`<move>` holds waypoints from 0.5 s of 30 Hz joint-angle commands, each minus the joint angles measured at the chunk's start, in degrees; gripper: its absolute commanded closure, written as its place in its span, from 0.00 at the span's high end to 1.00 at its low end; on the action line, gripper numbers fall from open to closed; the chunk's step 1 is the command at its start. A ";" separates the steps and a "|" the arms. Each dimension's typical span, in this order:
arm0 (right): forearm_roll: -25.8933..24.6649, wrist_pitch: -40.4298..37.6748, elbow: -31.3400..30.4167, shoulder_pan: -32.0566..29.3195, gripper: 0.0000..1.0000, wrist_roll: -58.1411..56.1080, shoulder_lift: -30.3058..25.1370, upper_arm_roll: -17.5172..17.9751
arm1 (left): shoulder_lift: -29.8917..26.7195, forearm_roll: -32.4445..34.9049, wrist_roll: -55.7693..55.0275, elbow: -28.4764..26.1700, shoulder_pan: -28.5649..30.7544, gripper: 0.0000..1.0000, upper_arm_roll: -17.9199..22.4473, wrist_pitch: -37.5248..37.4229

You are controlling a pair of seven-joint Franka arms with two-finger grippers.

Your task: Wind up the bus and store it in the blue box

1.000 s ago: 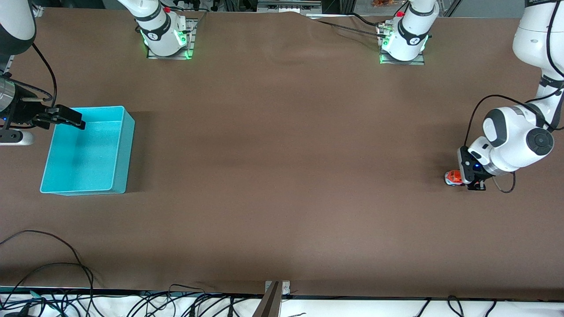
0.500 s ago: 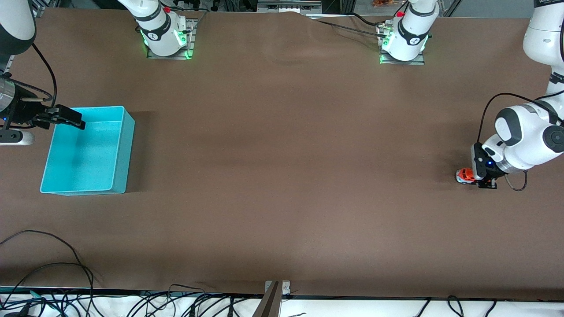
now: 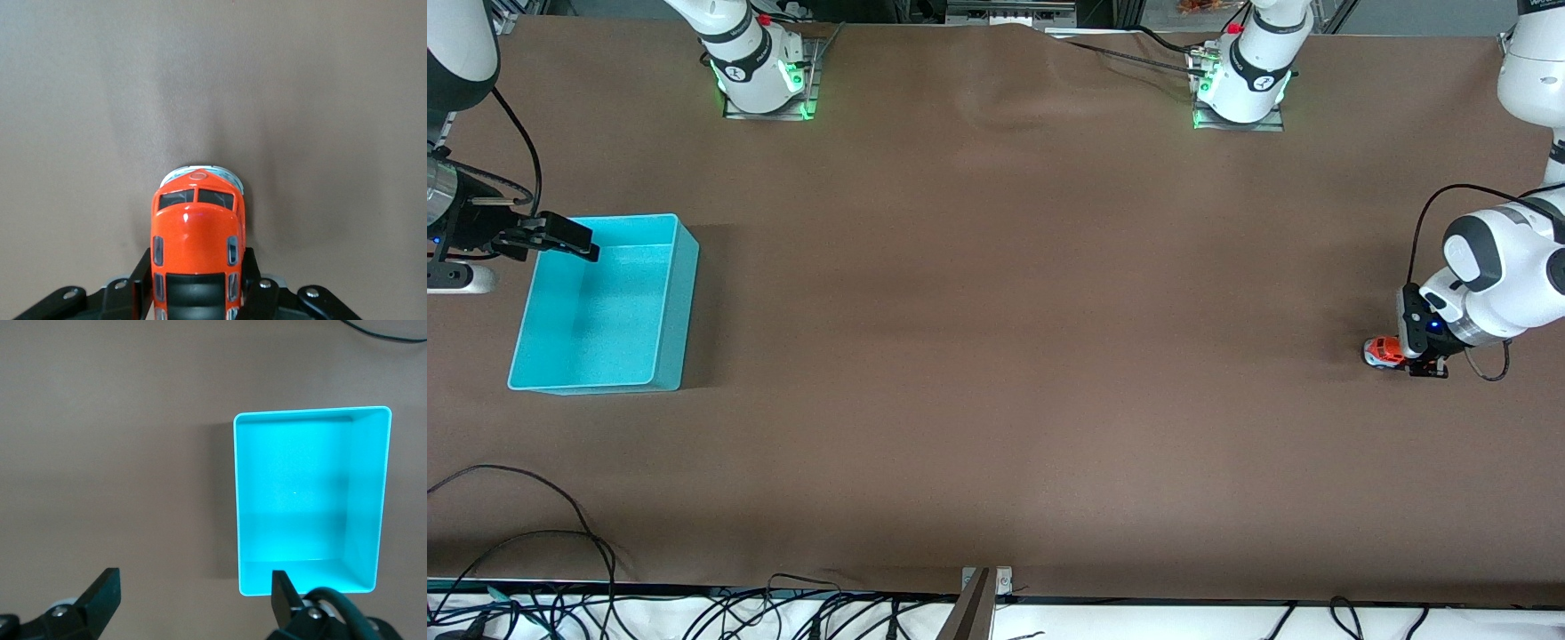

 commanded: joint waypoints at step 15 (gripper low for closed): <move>-0.96 -0.49 1.44 0.04 1.00 0.62 0.68 -0.09 | 6.17 0.67 0.69 0.83 3.67 0.25 0.84 0.19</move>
